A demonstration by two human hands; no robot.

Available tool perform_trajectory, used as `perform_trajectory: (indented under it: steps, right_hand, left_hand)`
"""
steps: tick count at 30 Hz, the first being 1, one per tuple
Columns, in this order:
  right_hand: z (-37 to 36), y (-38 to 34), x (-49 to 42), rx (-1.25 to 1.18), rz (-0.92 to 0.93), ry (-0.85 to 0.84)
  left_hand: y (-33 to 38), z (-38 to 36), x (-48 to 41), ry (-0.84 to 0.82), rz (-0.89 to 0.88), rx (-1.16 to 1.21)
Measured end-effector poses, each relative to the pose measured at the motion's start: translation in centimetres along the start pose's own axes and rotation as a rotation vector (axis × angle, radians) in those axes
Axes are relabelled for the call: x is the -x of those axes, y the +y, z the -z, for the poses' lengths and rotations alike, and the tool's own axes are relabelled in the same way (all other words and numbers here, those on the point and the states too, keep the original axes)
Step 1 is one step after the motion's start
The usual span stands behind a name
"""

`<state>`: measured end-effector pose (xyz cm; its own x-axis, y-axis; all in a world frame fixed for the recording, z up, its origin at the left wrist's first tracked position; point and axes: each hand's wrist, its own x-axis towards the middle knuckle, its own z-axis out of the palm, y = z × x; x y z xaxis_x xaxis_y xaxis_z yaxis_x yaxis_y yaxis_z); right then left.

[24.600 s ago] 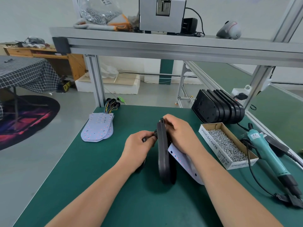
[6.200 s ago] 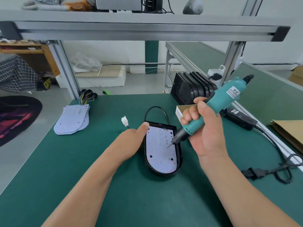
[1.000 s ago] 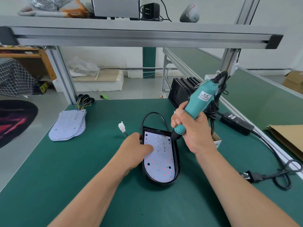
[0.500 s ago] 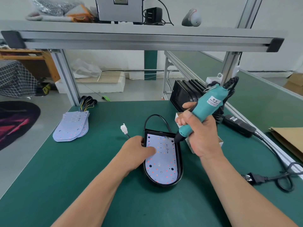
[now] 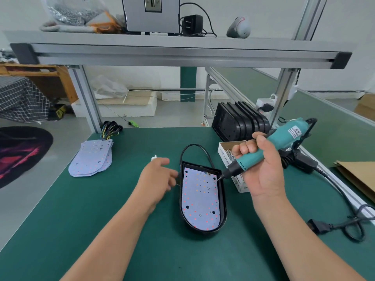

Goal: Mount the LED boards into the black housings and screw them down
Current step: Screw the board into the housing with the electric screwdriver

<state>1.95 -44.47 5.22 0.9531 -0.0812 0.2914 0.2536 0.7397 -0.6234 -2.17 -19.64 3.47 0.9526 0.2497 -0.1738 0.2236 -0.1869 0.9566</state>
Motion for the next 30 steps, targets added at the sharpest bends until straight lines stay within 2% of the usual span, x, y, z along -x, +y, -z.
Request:
perform_trajectory:
  steps: [4, 7, 11, 14, 21, 26, 30]
  right_hand:
    - [0.1, 0.5, 0.2, -0.025, -0.032, 0.021]
    - [-0.2, 1.0, 0.7, -0.016, -0.056, 0.001]
    - [-0.8, 1.3, 1.2, 0.002, -0.077, -0.013]
    - [-1.1, 1.3, 1.4, 0.007, -0.082, -0.004]
    - [-1.3, 1.2, 1.5, 0.024, -0.069, 0.018]
    - [-1.3, 1.2, 1.5, 0.033, -0.07, 0.01]
    - [-1.3, 1.3, 1.5, 0.045, -0.066, 0.008]
  left_hand:
    - [0.6, 0.8, -0.2, -0.169, 0.057, 0.735]
    - [0.8, 1.1, -0.4, -0.141, 0.054, 0.968]
    - [0.9, 0.9, -0.3, -0.143, 0.078, 1.094]
    - [0.9, 0.8, -0.2, -0.21, 0.077, 1.155]
    - [1.2, 1.1, 0.1, -0.31, 0.007, 1.207]
    - [1.2, 3.1, 0.0, -0.381, 0.048, 1.558]
    - [0.8, 2.7, -0.7, -0.275, 0.086, 1.469]
